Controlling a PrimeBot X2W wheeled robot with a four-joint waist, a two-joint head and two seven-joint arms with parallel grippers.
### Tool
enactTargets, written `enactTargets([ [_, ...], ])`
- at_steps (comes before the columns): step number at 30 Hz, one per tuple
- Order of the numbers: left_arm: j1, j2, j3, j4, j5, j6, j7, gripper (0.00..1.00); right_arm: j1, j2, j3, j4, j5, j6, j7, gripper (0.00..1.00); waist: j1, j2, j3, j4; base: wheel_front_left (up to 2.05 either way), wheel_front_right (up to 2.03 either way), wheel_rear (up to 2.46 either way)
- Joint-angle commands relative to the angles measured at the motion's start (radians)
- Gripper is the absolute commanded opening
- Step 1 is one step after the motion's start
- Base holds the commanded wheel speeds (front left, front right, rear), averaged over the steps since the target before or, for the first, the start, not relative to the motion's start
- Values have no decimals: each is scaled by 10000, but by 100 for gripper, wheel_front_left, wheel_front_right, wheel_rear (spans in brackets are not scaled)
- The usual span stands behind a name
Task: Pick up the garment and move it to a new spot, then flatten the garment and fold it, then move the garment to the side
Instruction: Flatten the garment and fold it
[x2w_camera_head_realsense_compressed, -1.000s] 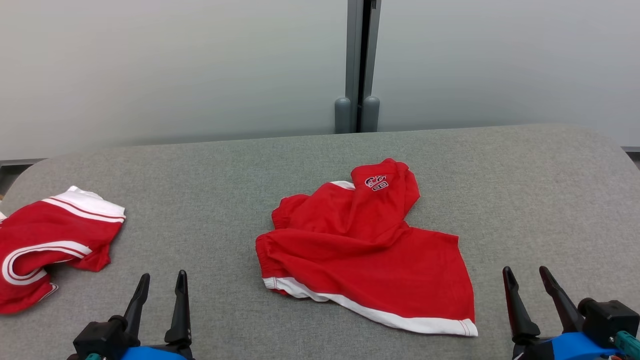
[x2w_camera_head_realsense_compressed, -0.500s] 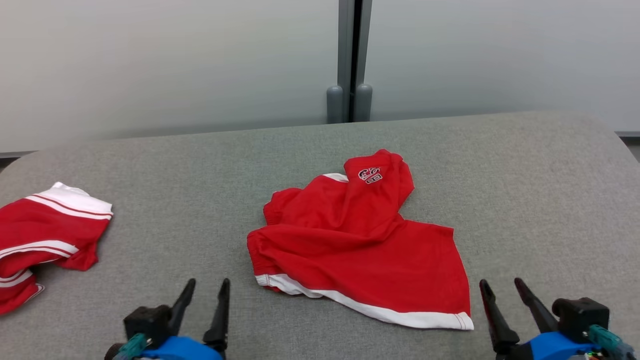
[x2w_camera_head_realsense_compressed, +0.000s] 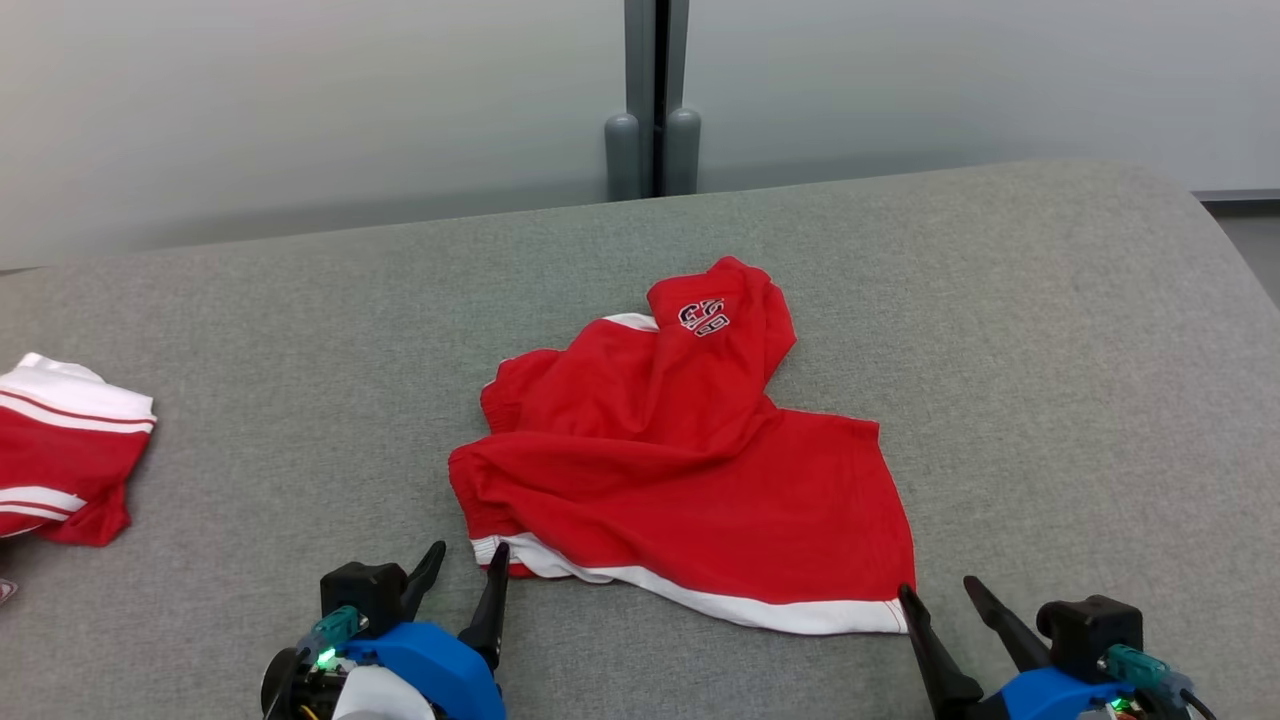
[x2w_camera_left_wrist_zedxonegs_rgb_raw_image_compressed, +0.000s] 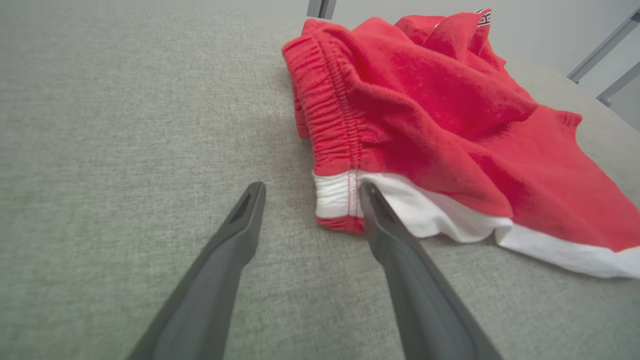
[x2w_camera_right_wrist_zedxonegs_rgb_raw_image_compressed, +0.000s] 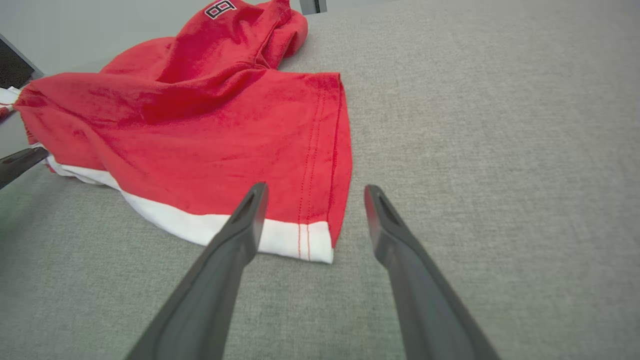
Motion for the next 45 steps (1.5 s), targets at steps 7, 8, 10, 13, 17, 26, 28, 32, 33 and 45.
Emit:
enactTargets([
  [7,-709,-26,-116,735,-103,-87,-318,100,-303,-10,340,410,205,1,244,100,-2,-1,312,-155,0,0,0],
  [8,-796,-64,-174,784,-138,-105,-327,100,-319,-9,317,486,196,3,252,100,-2,-1,364,-135,0,0,0],
  [10,-926,-136,-354,891,-192,-127,-296,100,-430,-10,163,658,124,3,260,100,-2,-1,482,-85,0,0,0],
  [13,-1142,-193,-593,997,-294,-158,-348,9,-641,0,287,902,-29,3,203,100,-2,-1,648,-6,0,0,0],
  [17,-1359,-270,-893,1131,-500,-175,-411,0,-868,-13,600,1286,-153,1,297,100,-2,-1,794,106,0,0,0],
  [26,-1607,-169,-1660,1194,-1196,-174,-619,0,-1077,17,826,1833,-380,12,1073,0,-2,-1,798,245,0,0,0],
  [28,-1622,-107,-1749,1090,-1354,-173,-721,0,-1139,5,738,1698,-316,5,998,0,-2,-1,743,263,0,0,0],
  [32,-1471,5,-1892,641,-1604,-174,-888,0,-1188,-7,398,1175,-163,3,674,0,-2,-1,568,287,0,0,0],
  [33,-1375,38,-1896,434,-1682,-174,-942,0,-1183,-10,276,995,-150,3,597,0,-2,-1,511,289,0,0,0],
  [45,464,1183,-1632,-4998,-2863,45,431,0,-378,-9,-1148,-3268,-185,3,1961,0,-2,-1,-279,174,0,0,0],
])
